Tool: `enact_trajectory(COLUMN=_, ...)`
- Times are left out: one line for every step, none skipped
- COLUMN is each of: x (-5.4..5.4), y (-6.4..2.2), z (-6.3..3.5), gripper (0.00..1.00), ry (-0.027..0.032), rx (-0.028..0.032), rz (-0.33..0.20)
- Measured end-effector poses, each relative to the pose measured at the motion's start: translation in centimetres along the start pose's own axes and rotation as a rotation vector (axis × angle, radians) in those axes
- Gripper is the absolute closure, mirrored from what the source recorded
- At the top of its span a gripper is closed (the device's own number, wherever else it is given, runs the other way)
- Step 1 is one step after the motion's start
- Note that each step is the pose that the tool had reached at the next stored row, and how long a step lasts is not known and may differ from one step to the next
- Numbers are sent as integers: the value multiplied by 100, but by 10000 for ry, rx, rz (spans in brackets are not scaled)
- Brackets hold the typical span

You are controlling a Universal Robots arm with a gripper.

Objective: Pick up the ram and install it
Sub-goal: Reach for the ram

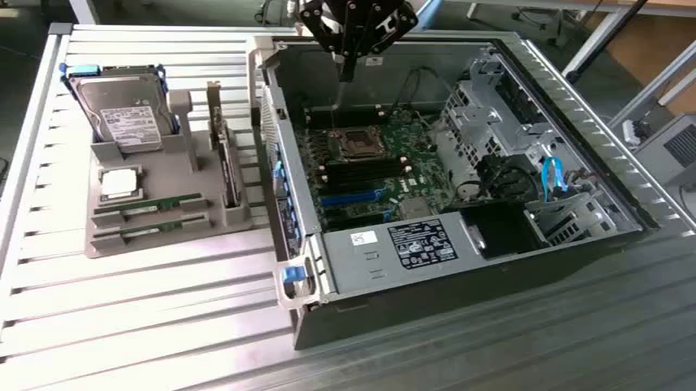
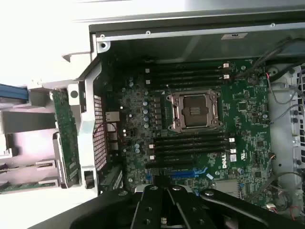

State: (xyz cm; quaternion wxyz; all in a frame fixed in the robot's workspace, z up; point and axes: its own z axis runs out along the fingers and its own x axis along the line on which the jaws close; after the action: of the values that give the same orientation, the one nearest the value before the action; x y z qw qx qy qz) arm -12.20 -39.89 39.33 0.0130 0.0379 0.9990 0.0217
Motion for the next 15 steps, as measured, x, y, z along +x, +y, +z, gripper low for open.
enact_trajectory(x=124, y=-9, z=-3, gripper=91, ry=-1, rx=-1, rz=0)
enact_trajectory(x=183, y=-14, z=-5, gripper=91, ry=-1, rx=0, rz=-1)
enact_trajectory(x=201, y=-15, z=-5, gripper=91, ry=-1, rx=-1, rz=0)
enact_trajectory(x=215, y=-16, z=-6, gripper=91, ry=-1, rx=-1, rz=-1)
enact_trajectory(x=232, y=-18, z=-6, gripper=91, ry=-1, rx=0, rz=-1)
enact_trajectory(x=250, y=-19, z=-7, gripper=91, ry=-1, rx=-1, rz=-1)
enact_trajectory(x=263, y=-20, z=-7, gripper=91, ry=-1, rx=-1, rz=0)
enact_trajectory(x=282, y=-21, z=-8, gripper=91, ry=-1, rx=0, rz=0)
enact_trajectory(x=309, y=-23, z=-8, gripper=91, ry=-1, rx=0, rz=0)
enact_trajectory(x=328, y=-25, z=-9, gripper=91, ry=-1, rx=0, rz=0)
enact_trajectory(x=354, y=-27, z=-10, gripper=91, ry=-1, rx=0, rz=0)
enact_trajectory(x=363, y=-27, z=-10, gripper=91, ry=-1, rx=-1, rz=0)
enact_trajectory(x=371, y=-28, z=-10, gripper=91, ry=-2, rx=-1, rz=0)
enact_trajectory(x=383, y=-29, z=-10, gripper=91, ry=-1, rx=0, rz=-1)
enact_trajectory(x=404, y=-30, z=-11, gripper=91, ry=-1, rx=0, rz=0)
